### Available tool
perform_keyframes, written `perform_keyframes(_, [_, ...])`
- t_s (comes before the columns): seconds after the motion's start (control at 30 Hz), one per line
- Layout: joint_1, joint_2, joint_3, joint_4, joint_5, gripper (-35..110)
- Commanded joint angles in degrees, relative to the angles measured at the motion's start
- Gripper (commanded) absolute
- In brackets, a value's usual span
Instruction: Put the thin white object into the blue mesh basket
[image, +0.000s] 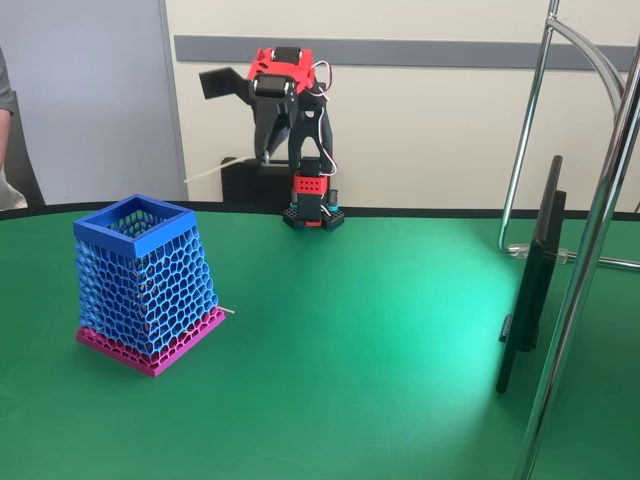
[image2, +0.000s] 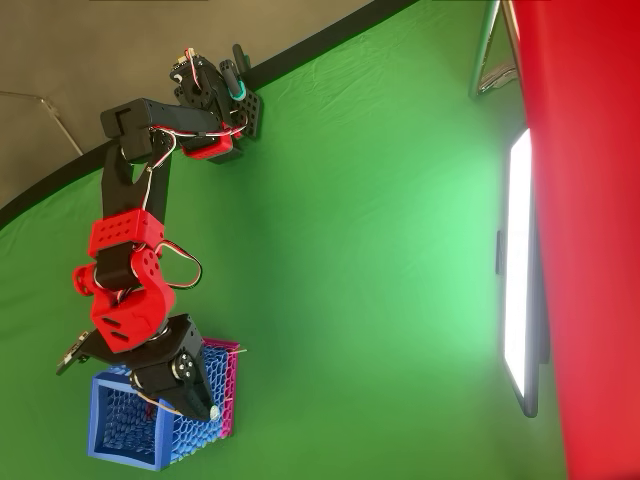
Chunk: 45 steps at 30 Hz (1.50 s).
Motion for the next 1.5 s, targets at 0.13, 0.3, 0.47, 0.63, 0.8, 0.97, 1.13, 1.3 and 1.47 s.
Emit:
perform_keyframes(0.13, [5.5,0.8,-2.5,-3.4,2.2,4])
perform_keyframes(0.3, [8.6,-3.4,-5.7,-5.8,4.8,4])
perform_keyframes(0.47, [10.1,-8.0,-9.4,-9.1,6.7,6])
perform_keyframes(0.63, [11.8,-11.7,-10.7,-13.9,9.2,6])
perform_keyframes(0.8, [12.9,-11.8,-4.7,-19.5,12.2,6])
perform_keyframes(0.97, [14.0,-10.6,0.8,-24.3,17.3,6])
perform_keyframes(1.13, [15.4,-6.9,8.5,-29.6,24.6,8])
perform_keyframes(1.3, [17.2,0.2,19.3,-36.7,29.7,13])
perform_keyframes(1.47, [18.7,6.7,26.7,-40.2,32.1,16])
